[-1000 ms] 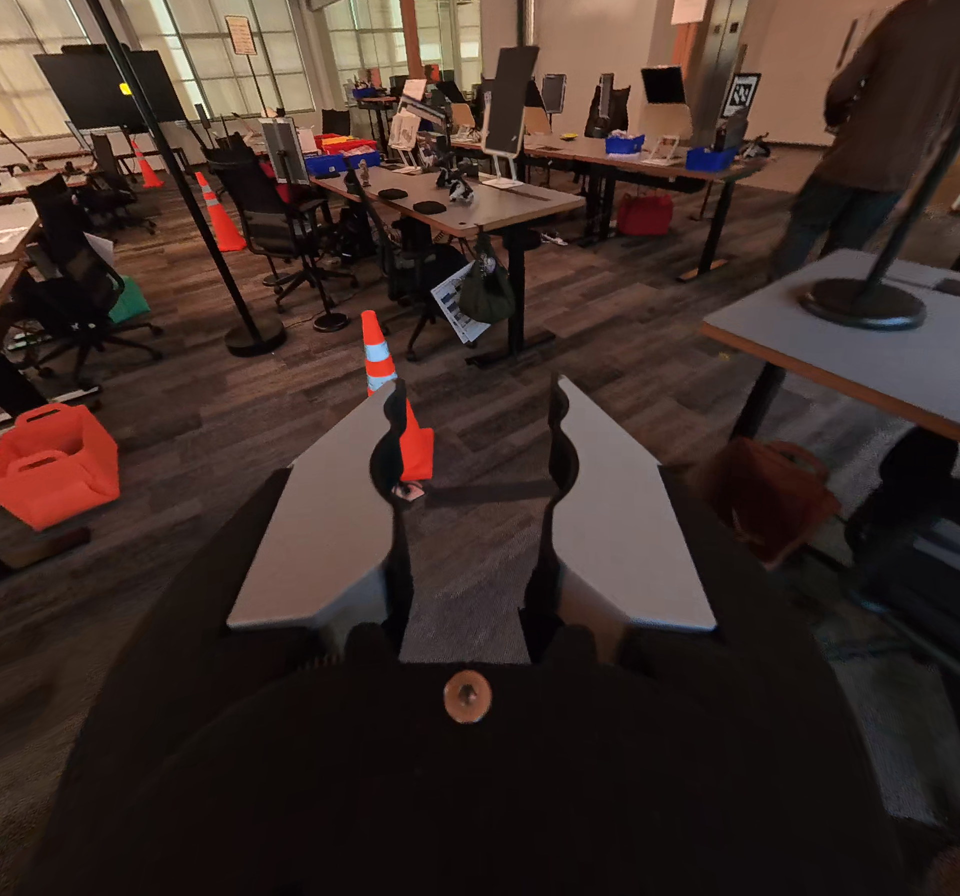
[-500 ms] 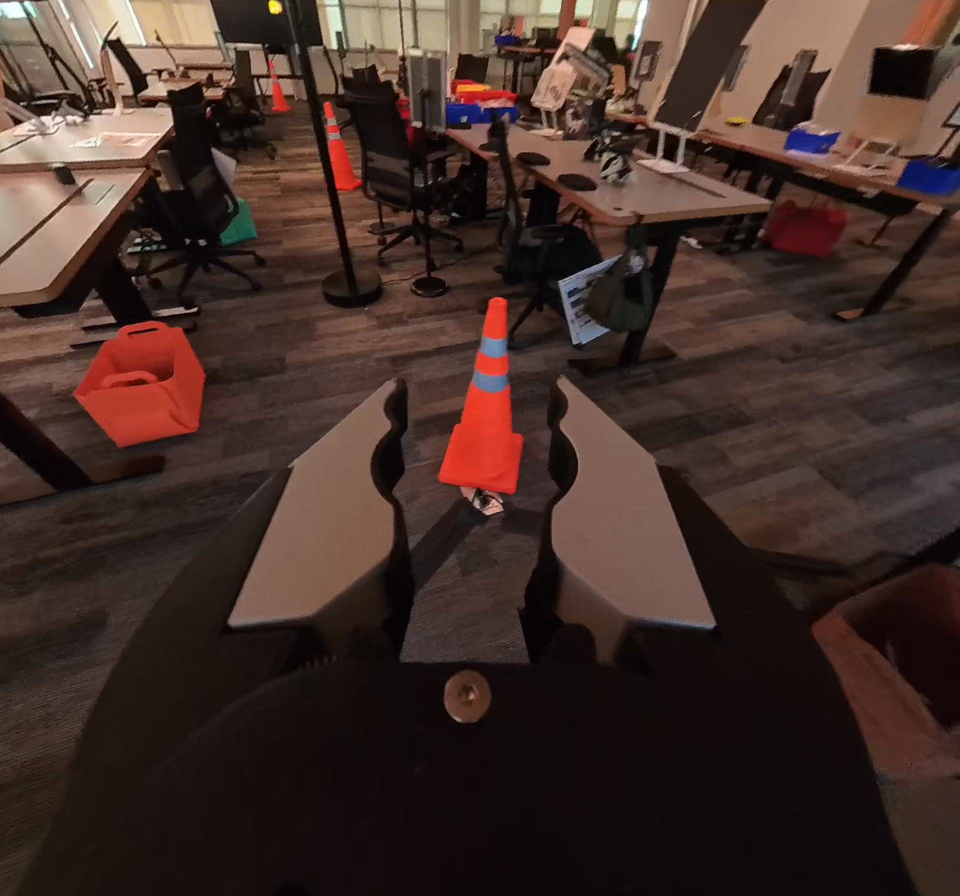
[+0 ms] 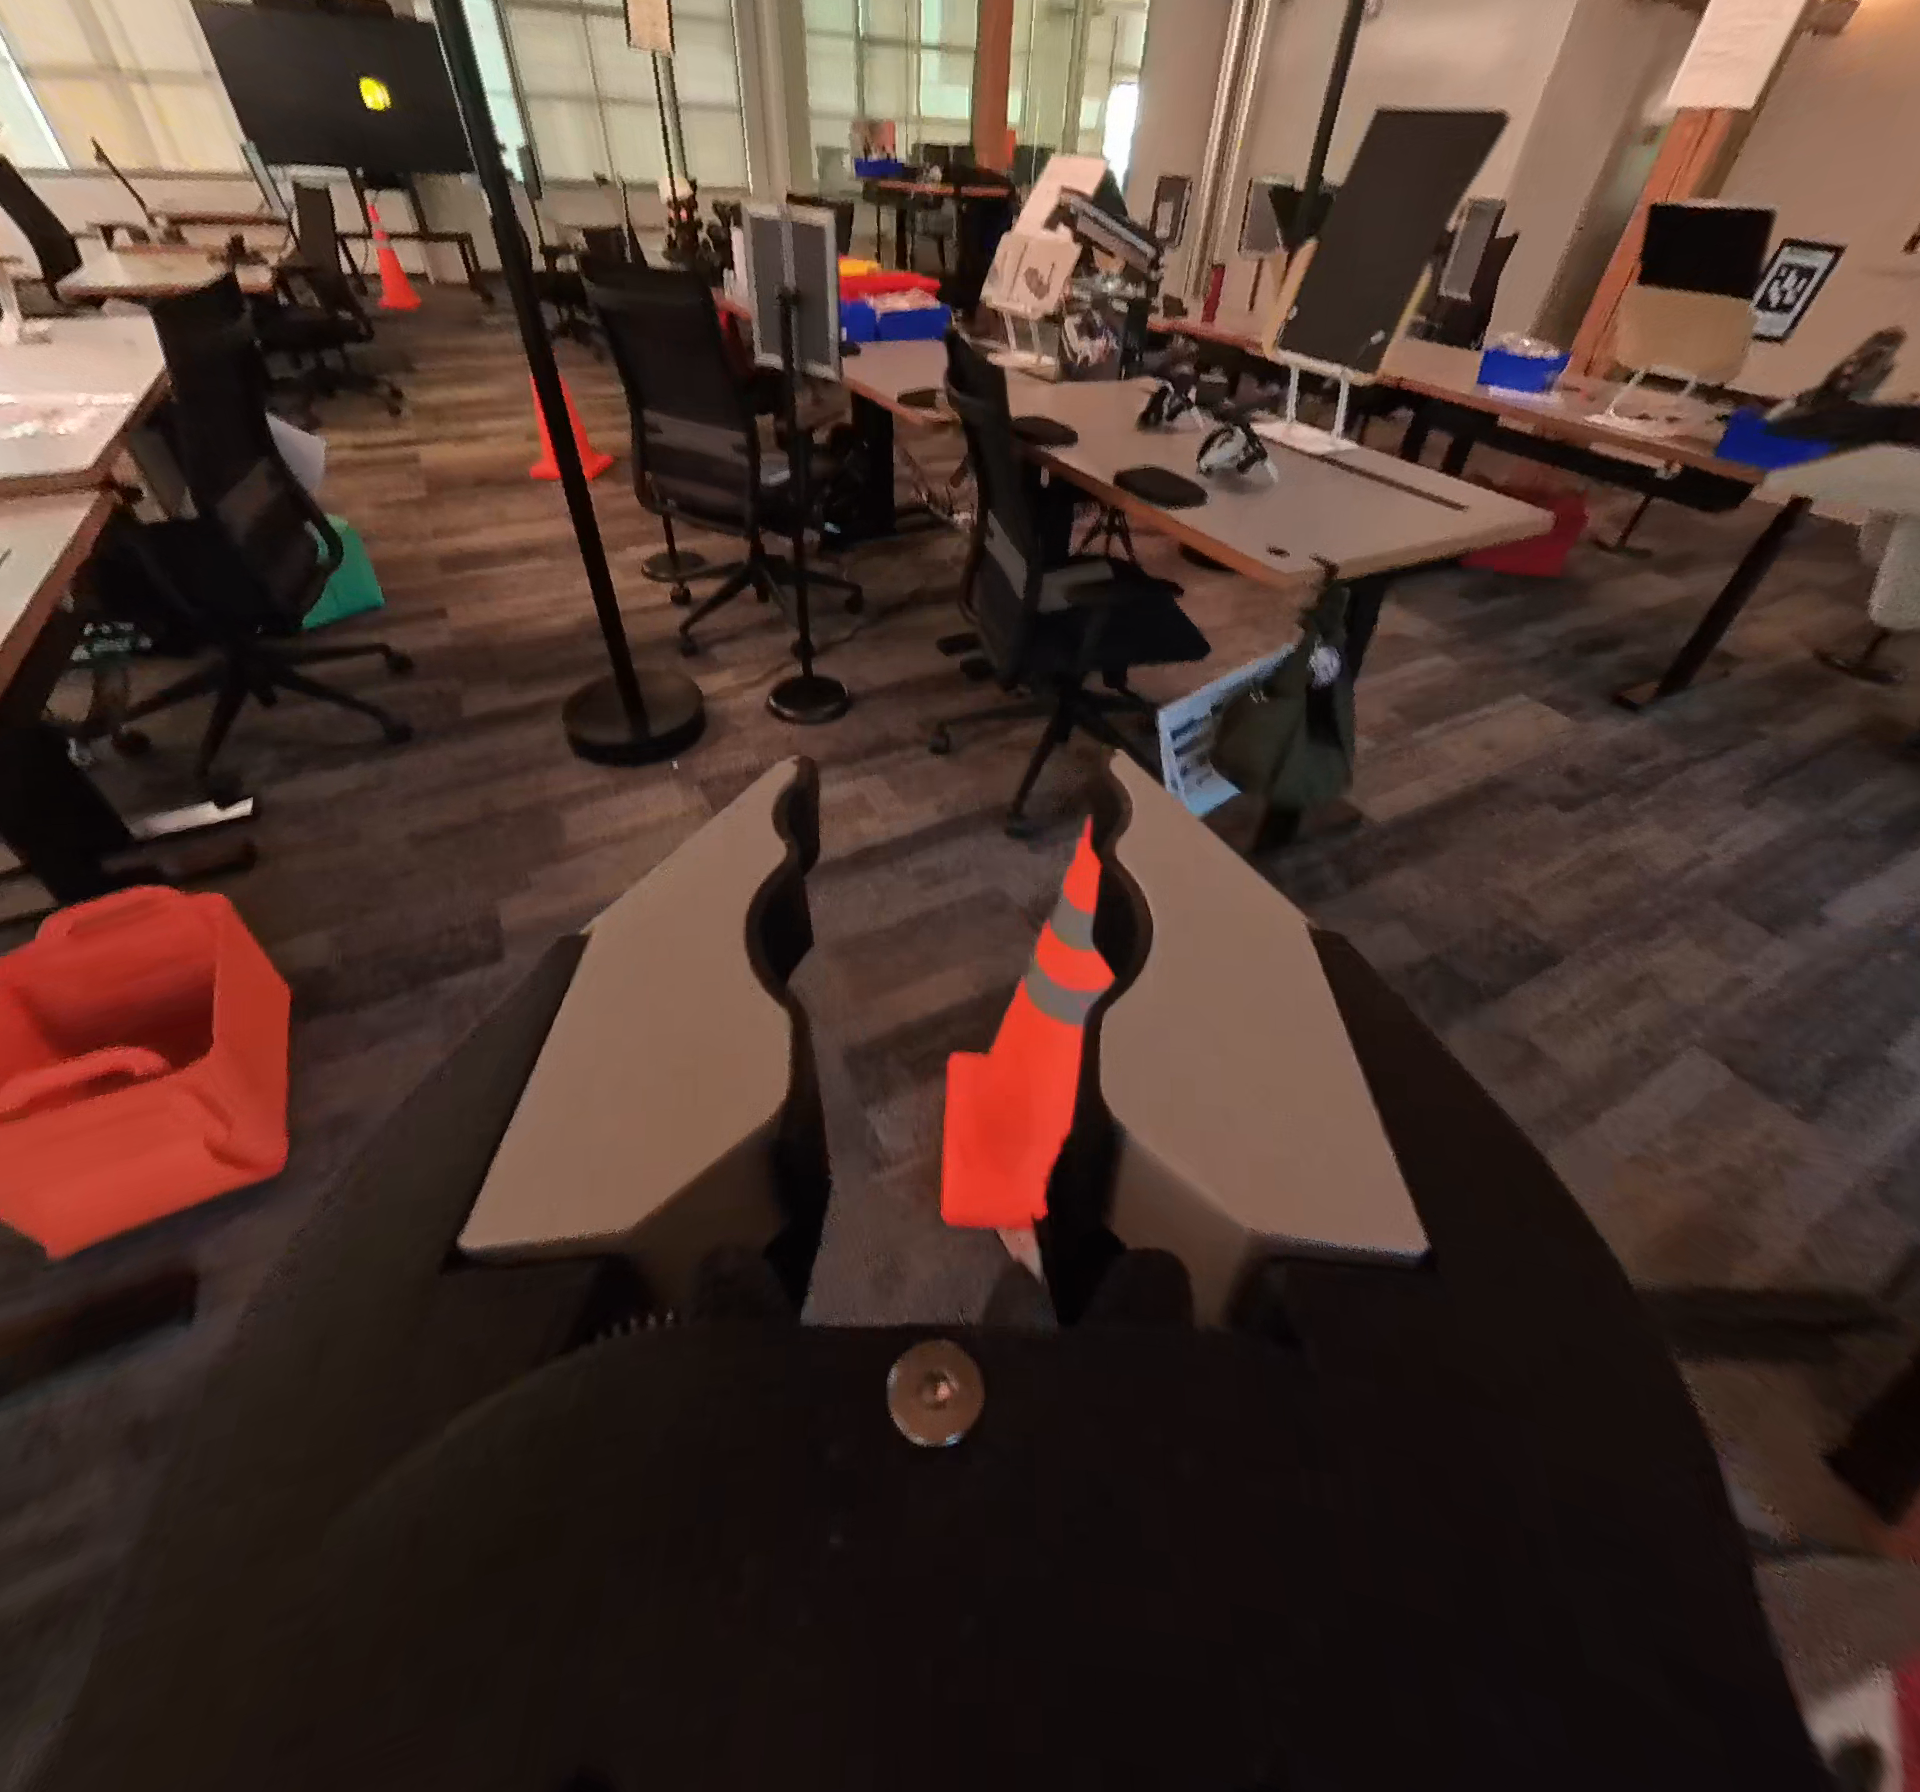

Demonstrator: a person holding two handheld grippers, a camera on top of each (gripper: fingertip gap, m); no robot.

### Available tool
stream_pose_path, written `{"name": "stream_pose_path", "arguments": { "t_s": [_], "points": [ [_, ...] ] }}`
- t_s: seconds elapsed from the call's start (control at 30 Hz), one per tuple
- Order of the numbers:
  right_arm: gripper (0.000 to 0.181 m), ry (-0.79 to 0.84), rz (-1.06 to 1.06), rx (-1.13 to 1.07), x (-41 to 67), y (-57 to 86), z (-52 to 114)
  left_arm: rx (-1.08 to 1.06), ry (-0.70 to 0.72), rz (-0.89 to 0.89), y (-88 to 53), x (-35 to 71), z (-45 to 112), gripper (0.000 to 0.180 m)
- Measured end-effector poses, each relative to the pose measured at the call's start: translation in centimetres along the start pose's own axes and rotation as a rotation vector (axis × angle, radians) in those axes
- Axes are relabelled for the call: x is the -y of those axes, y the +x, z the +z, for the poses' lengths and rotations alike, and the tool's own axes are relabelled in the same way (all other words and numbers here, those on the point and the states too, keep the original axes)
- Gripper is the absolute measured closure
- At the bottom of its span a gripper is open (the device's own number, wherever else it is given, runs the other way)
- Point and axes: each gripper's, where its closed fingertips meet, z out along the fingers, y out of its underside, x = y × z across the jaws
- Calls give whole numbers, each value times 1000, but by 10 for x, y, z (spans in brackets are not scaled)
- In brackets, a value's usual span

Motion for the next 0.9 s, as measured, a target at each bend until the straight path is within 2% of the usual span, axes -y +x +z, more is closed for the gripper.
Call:
{"name": "stream_pose_path", "arguments": {
  "t_s": [0.3,0.4,0.53,0.67,0.8,0.9],
  "points": [
    [123,-61,31,29,-6,115,231,25,62,-83,-119,30,230,126],
    [123,-51,-6,69,4,143,324,34,145,-25,-150,56,286,127],
    [122,-21,31,189,25,156,439,61,121,-12,-201,65,353,126],
    [122,17,-5,202,25,176,546,107,92,41,-272,60,421,128],
    [129,46,22,166,10,201,630,32,116,65,-335,74,498,132],
    [129,-14,92,129,-3,222,687,-71,79,69,-374,96,574,128]
  ]
}}
